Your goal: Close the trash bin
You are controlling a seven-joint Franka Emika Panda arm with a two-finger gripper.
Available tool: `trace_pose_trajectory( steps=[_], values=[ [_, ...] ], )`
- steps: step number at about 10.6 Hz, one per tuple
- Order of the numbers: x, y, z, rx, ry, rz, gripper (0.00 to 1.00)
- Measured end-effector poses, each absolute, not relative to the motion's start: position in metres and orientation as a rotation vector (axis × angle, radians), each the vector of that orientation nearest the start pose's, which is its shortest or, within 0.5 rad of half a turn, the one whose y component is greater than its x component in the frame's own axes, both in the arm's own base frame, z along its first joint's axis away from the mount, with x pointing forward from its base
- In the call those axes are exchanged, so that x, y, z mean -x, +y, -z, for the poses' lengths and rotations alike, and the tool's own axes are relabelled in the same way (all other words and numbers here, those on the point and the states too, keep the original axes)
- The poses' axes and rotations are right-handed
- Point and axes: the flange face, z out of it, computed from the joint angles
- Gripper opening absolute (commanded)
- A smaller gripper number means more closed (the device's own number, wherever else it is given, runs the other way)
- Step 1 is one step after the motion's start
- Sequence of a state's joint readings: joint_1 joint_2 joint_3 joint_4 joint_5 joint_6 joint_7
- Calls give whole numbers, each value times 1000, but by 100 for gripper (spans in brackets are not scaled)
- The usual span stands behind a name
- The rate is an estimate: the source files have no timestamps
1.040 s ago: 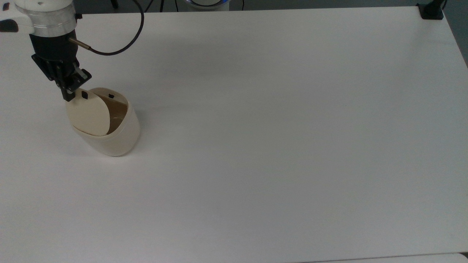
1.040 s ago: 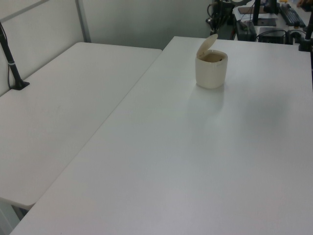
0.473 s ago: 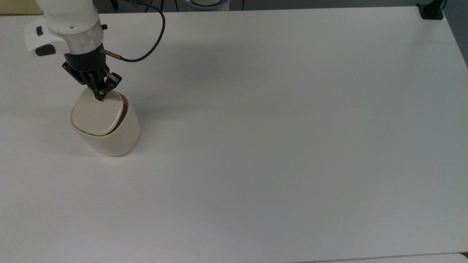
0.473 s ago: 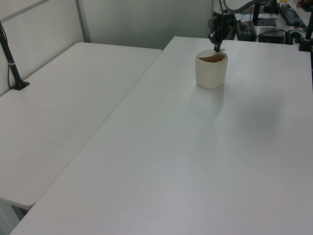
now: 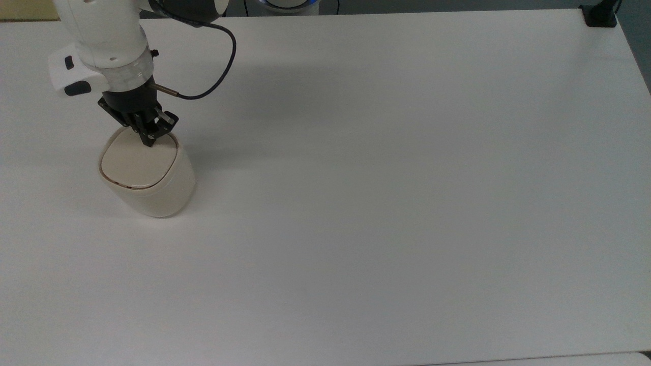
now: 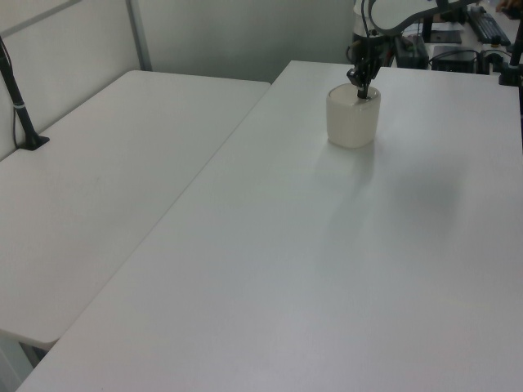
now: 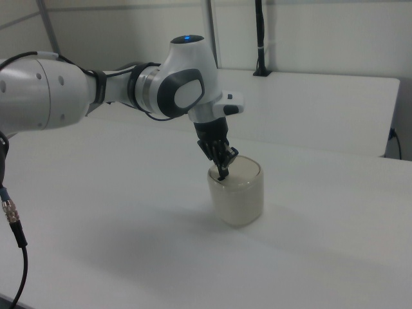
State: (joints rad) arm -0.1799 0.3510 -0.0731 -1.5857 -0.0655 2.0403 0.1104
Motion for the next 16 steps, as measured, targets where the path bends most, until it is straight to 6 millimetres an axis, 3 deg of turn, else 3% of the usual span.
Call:
trace_pose_trajectory(
  steps=[3,5,7,10,12,13,14,15,16],
  values=[
    [-652,-166,-447,3186,531,165,0],
    [-653,-154,-462,3190,495,169,0],
    [-650,-107,-505,3198,393,158,0],
    [-616,-31,-576,3203,220,141,2],
    [-589,7,-608,3208,62,93,20],
    [-580,20,-617,3208,22,77,46],
    [-573,26,-623,3207,2,73,80],
    [-571,27,-625,3206,-6,76,100],
    [-571,25,-622,3207,-13,67,100]
  ],
)
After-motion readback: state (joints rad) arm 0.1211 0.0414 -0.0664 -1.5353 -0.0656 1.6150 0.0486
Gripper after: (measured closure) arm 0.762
